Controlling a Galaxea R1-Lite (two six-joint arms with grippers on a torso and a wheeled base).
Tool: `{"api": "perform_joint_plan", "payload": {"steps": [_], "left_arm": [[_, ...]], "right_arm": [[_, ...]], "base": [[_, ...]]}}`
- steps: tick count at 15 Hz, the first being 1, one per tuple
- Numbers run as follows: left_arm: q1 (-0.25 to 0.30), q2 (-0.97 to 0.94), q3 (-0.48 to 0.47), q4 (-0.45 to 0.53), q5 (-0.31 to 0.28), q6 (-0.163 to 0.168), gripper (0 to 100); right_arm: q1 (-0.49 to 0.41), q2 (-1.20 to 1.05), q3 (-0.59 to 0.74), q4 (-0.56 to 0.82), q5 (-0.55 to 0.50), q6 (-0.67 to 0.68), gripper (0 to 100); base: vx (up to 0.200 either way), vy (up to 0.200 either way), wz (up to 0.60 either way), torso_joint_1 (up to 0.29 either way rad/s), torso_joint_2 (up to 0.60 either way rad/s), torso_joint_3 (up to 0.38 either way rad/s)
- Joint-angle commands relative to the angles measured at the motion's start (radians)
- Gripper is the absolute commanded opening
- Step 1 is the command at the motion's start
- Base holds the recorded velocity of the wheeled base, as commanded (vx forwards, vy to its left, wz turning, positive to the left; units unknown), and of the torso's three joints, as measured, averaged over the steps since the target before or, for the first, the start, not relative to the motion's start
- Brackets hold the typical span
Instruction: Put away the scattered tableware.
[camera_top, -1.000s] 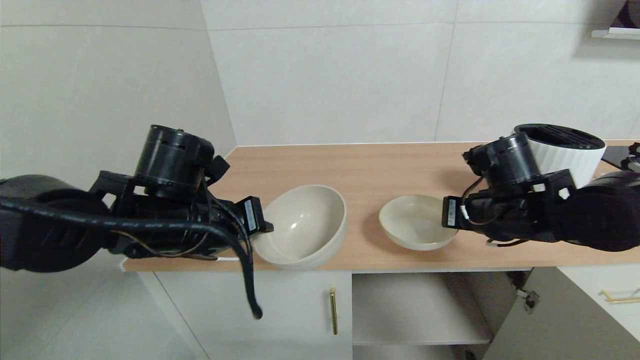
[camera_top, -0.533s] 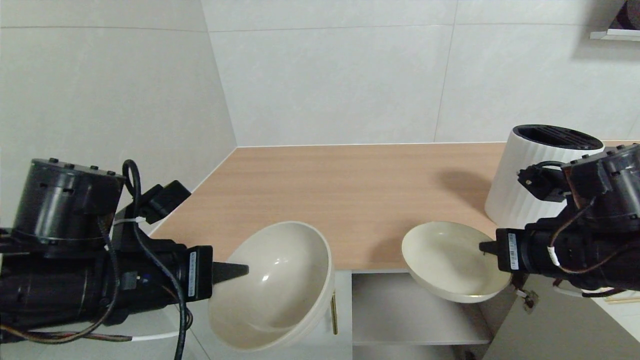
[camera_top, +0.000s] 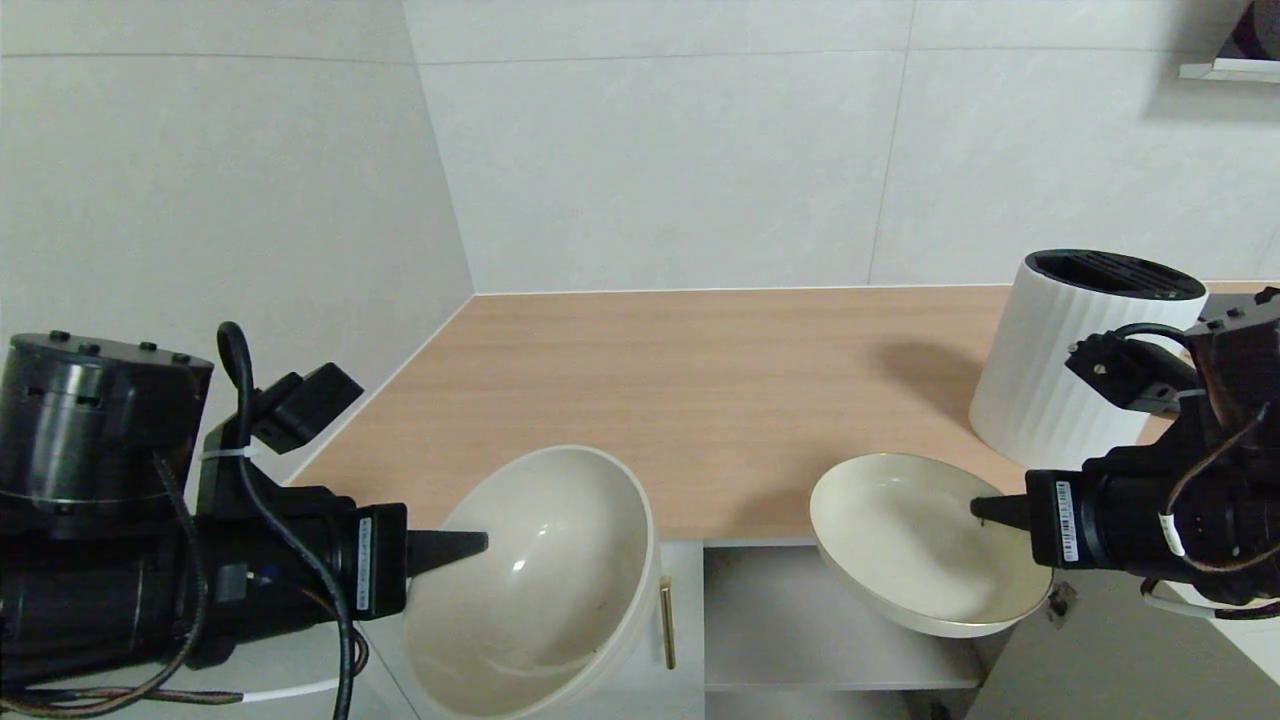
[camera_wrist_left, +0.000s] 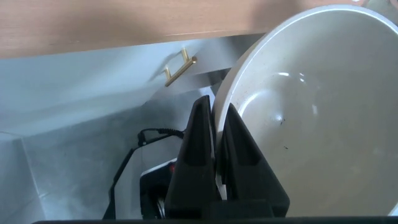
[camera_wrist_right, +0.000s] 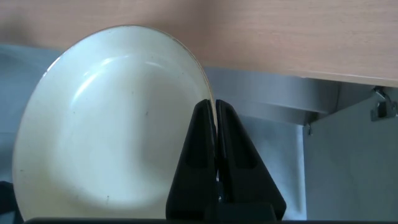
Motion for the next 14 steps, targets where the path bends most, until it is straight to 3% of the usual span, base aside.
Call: {"api": "perform_joint_plan", "payload": {"steps": [1, 3, 9, 14], "left_arm": [[-0.002, 0.017, 0.0, -0.001, 0.0, 0.0, 0], [-0.002, 0.019, -0.002, -0.001, 0.0, 0.0, 0], [-0.002, 0.028, -0.005, -0.003, 0.005, 0.0, 0], [-0.002, 0.03, -0.003, -0.003, 0.006, 0.018, 0]], "right_arm": [[0.0, -0.003, 0.002, 0.0, 0.0, 0.0, 0], [-0.003, 0.003, 0.006, -0.002, -0.002, 0.0, 0], [-0.01, 0.011, 0.015, -0.008, -0.006, 0.002, 0], [-0.01, 0.032, 0.015, -0.008, -0.008, 0.0, 0]], "base": [[0.0, 0.0, 0.0, 0.0, 0.0, 0.0], [0.0, 0.0, 0.0, 0.0, 0.0, 0.0], [-0.2, 0.0, 0.0, 0.003, 0.0, 0.002], [0.0, 0.0, 0.0, 0.0, 0.0, 0.0]]}}
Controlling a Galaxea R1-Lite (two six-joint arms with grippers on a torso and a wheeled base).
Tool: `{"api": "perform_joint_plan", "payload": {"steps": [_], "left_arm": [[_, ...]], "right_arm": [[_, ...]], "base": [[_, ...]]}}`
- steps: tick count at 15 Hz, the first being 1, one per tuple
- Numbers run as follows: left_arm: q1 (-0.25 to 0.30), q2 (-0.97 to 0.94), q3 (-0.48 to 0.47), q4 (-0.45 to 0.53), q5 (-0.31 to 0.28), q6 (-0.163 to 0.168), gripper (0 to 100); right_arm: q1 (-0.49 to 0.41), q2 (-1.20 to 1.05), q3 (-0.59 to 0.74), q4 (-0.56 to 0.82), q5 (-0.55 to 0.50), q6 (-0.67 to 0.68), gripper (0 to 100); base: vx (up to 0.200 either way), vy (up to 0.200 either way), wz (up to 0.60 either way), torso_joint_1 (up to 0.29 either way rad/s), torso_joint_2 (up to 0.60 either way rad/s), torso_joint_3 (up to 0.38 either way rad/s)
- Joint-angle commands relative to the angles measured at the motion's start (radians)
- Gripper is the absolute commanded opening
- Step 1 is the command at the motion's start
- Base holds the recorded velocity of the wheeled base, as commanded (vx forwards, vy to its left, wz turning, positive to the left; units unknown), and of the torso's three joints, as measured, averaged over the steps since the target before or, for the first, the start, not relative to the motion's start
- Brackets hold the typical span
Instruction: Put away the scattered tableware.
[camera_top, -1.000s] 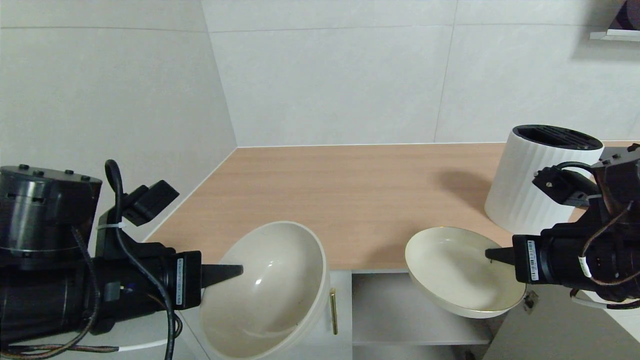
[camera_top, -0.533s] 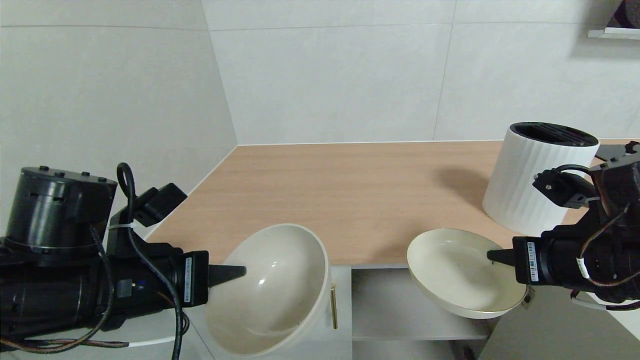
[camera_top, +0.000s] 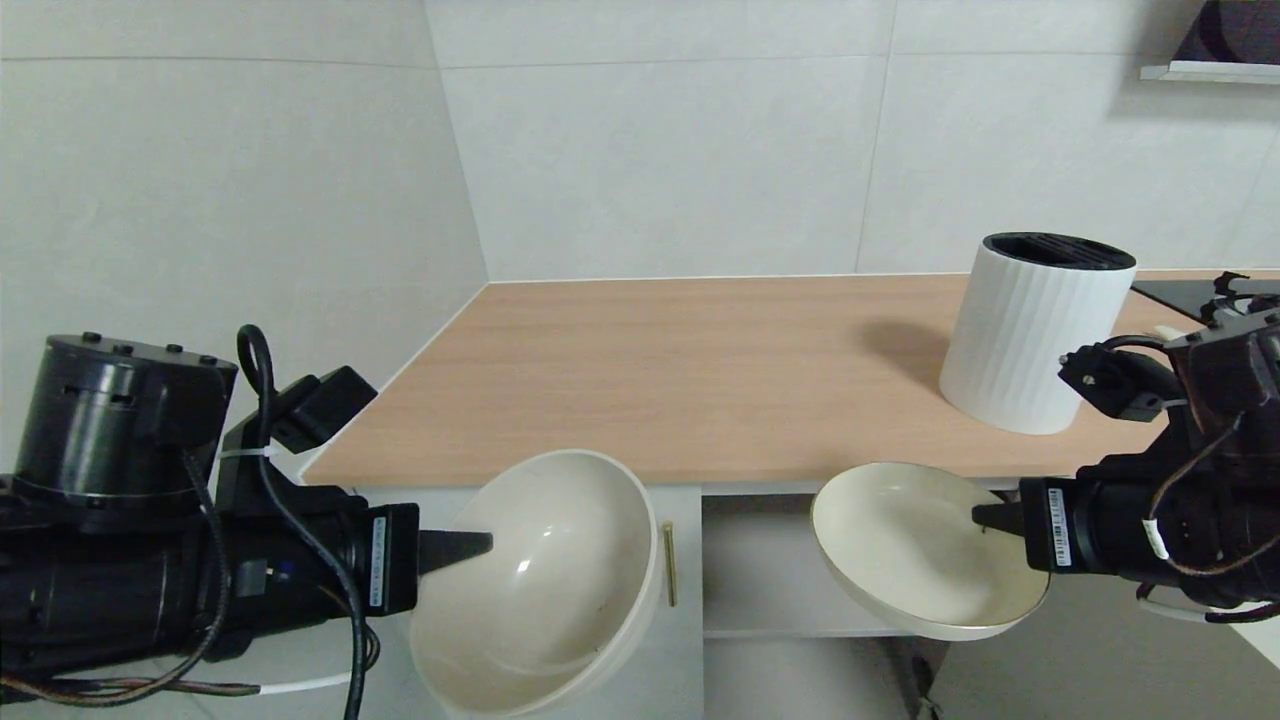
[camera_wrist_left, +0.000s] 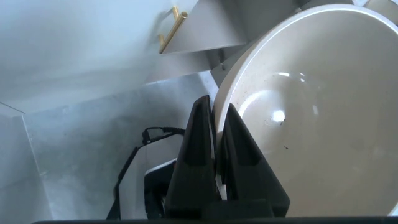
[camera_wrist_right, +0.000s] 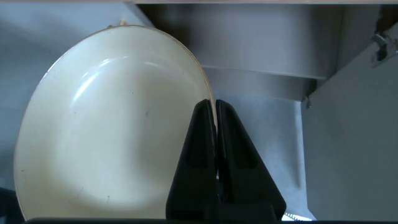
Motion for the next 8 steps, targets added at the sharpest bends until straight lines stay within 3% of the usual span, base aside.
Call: {"api": "perform_joint_plan", "payload": {"steps": [1, 8], "left_arm": [[0.0, 0.005, 0.0, 0.0, 0.0, -0.001, 0], [0.0, 0.02, 0.0, 0.0, 0.0, -0.001, 0]], "right_arm": [[0.001, 0.017, 0.0, 0.0, -0.002, 0.0, 0], [-0.007, 0.031, 0.0, 0.0, -0.006, 0.0, 0]], "base": [[0.0, 0.0, 0.0, 0.0, 0.0, 0.0], [0.0, 0.0, 0.0, 0.0, 0.0, 0.0]]}}
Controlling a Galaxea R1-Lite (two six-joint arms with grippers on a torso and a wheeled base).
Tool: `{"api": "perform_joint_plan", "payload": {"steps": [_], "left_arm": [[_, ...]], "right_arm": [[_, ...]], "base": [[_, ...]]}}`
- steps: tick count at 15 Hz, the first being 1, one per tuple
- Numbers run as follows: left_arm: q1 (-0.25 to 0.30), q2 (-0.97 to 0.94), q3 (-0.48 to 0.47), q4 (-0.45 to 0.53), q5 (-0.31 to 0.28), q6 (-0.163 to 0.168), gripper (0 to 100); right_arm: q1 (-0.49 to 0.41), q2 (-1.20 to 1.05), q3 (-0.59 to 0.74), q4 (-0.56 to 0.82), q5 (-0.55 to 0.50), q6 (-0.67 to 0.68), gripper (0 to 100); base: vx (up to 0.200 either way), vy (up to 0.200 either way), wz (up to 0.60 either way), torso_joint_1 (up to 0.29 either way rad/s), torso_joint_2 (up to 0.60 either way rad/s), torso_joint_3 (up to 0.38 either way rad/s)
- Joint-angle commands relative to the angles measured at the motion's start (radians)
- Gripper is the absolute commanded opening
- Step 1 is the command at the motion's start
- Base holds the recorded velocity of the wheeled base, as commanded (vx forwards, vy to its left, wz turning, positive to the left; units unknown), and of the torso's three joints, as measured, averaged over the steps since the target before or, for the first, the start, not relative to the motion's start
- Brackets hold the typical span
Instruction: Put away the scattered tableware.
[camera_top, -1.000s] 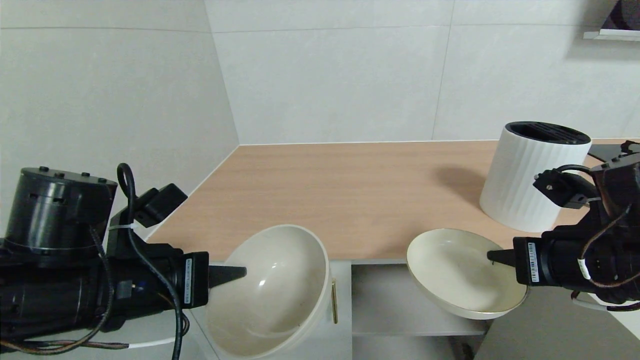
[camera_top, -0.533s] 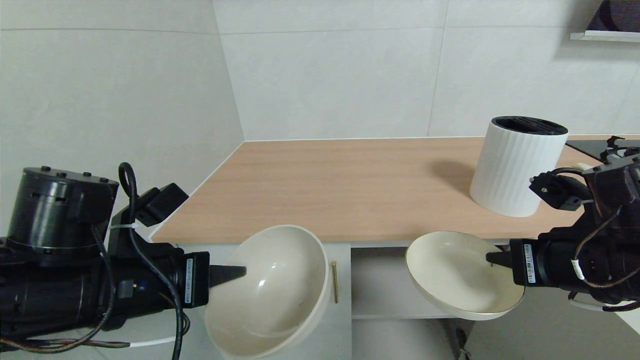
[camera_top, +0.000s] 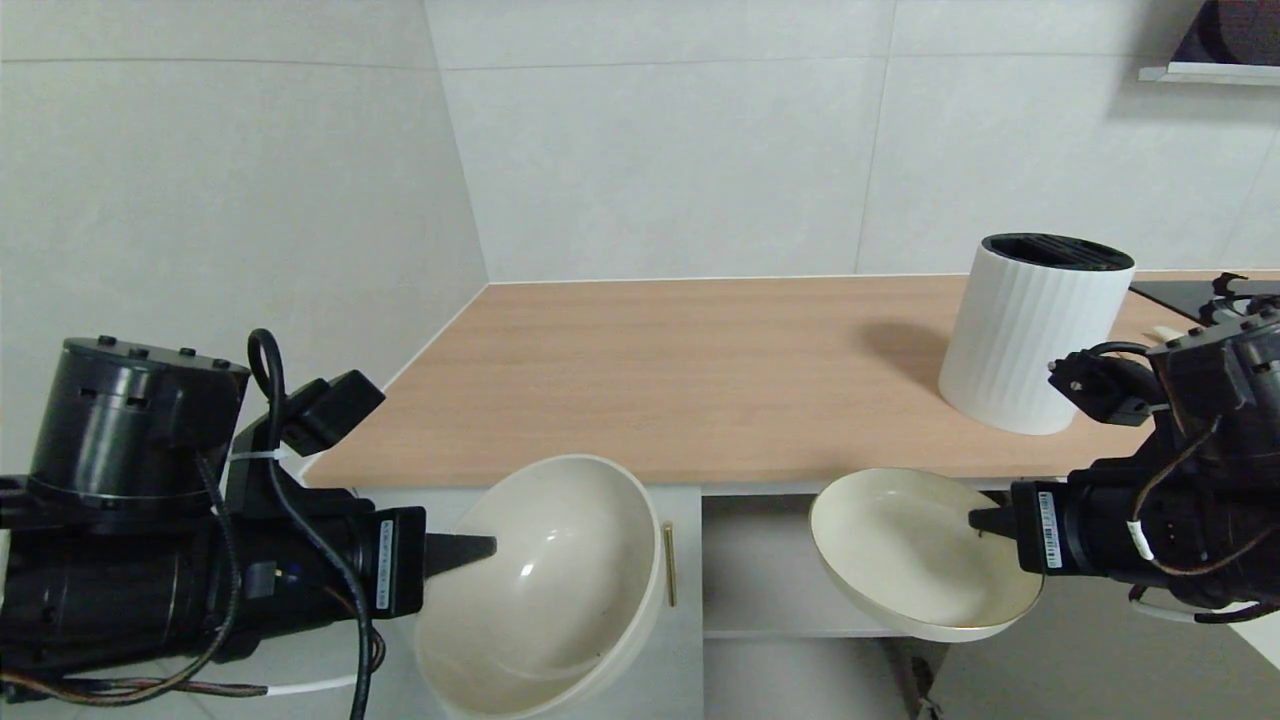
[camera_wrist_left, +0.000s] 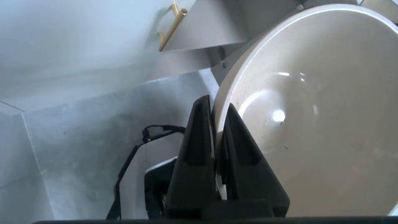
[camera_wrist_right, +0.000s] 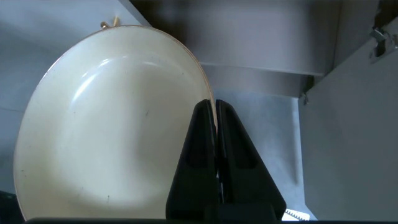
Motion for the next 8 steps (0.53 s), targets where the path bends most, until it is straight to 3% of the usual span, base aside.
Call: {"api": "perform_joint_plan", "payload": {"steps": [1, 8], "left_arm": [[0.0, 0.007, -0.001, 0.0, 0.0, -0.001, 0], [0.0, 0.008, 0.0, 0.0, 0.0, -0.001, 0]], "right_arm": [[0.0, 0.012, 0.0, 0.0, 0.0, 0.0, 0], [-0.005, 0.012, 0.002, -0.013, 0.0, 0.0, 0]], "base": [[0.0, 0.0, 0.0, -0.036, 0.09, 0.056], [0.0, 0.0, 0.0, -0.179, 0.43, 0.24]]}}
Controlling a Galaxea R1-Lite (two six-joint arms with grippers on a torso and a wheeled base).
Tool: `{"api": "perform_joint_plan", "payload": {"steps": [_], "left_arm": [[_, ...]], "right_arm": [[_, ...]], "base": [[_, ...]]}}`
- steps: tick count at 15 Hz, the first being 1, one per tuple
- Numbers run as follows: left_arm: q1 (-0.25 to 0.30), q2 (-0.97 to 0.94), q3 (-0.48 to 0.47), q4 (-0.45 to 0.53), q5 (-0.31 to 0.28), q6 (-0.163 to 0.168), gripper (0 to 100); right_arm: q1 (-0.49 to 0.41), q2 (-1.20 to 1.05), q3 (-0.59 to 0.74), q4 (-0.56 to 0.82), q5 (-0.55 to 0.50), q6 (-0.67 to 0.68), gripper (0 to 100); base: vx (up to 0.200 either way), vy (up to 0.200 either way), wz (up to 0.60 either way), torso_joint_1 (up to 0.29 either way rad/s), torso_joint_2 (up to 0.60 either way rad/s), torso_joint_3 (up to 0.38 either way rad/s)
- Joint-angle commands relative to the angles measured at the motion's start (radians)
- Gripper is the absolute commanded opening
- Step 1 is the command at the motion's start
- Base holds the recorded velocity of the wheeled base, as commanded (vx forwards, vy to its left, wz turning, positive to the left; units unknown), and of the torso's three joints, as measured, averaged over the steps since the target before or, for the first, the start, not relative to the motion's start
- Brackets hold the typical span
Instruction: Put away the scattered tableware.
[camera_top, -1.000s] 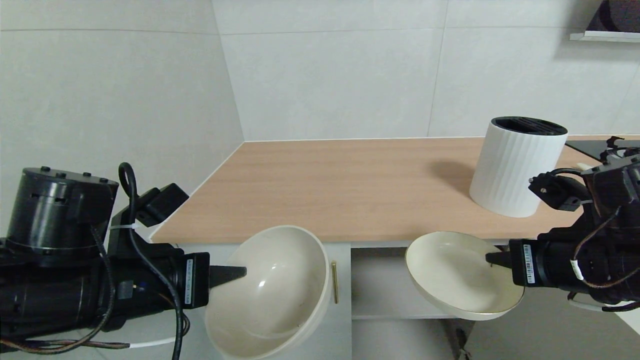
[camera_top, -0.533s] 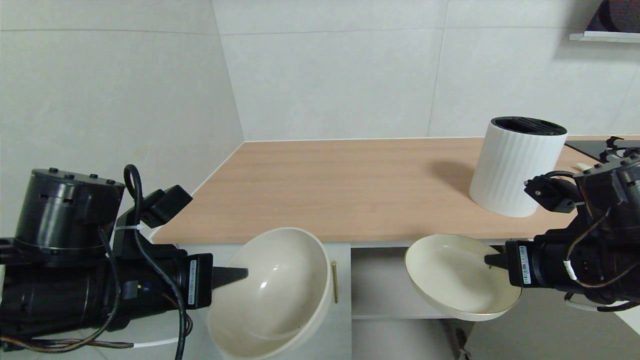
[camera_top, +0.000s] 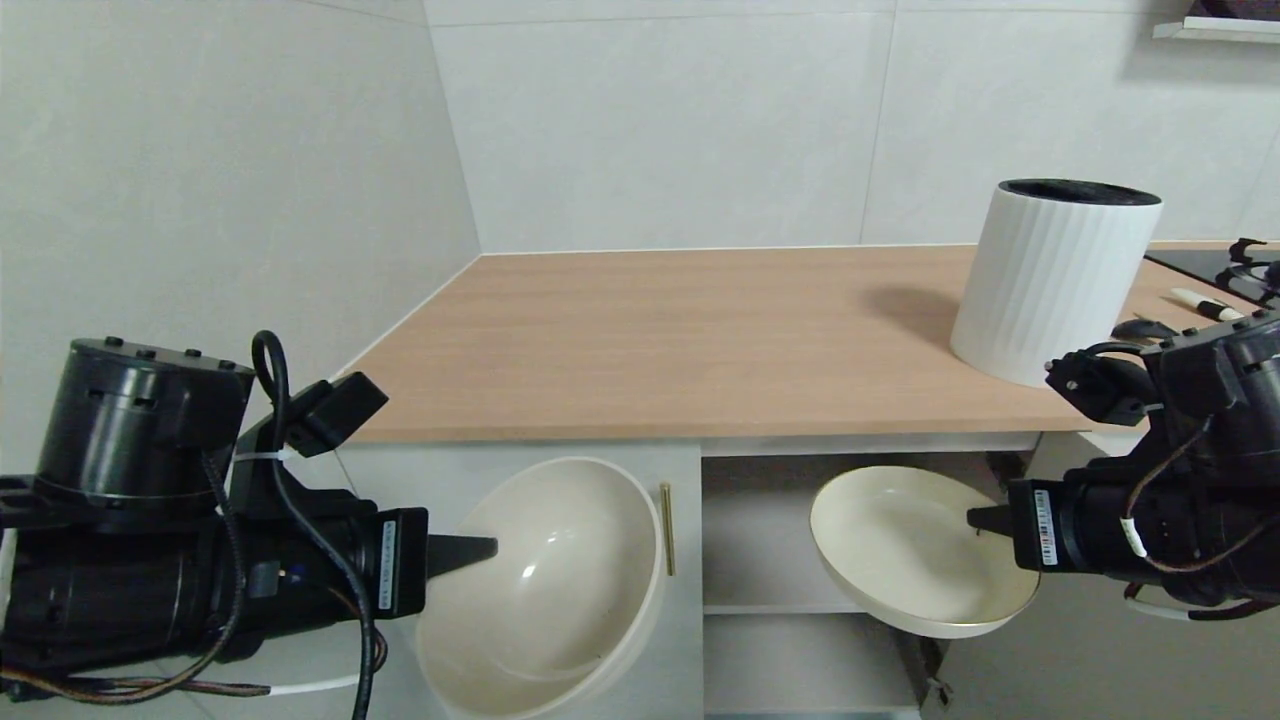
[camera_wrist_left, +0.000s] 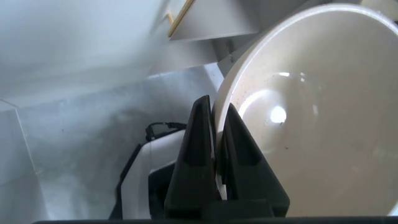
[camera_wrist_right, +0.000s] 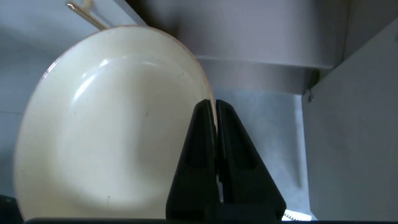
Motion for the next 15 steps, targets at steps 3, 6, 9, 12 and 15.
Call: {"api": "perform_joint_plan", "payload": {"steps": [3, 6, 9, 12, 15], "left_arm": [[0.0, 0.012, 0.0, 0.0, 0.0, 0.0, 0], [0.0, 0.01, 0.0, 0.0, 0.0, 0.0, 0], [0.0, 0.01, 0.0, 0.0, 0.0, 0.0, 0], [0.0, 0.01, 0.0, 0.0, 0.0, 0.0, 0], [0.0, 0.01, 0.0, 0.0, 0.001, 0.0, 0]], "right_arm": [[0.0, 0.004, 0.001, 0.0, 0.0, 0.0, 0], [0.0, 0.004, 0.006, 0.0, 0.0, 0.0, 0], [-0.003, 0.004, 0.009, 0.0, 0.0, -0.014, 0], [-0.007, 0.004, 0.015, -0.001, 0.0, -0.026, 0], [-0.007, 0.002, 0.017, -0.003, 0.0, -0.027, 0]], "base": [[0.0, 0.0, 0.0, -0.185, 0.48, 0.286], [0.0, 0.0, 0.0, -0.173, 0.47, 0.292], [0.0, 0.0, 0.0, -0.16, 0.46, 0.307], [0.0, 0.0, 0.0, -0.129, 0.45, 0.31], [0.0, 0.0, 0.0, -0.041, 0.17, 0.111]]}}
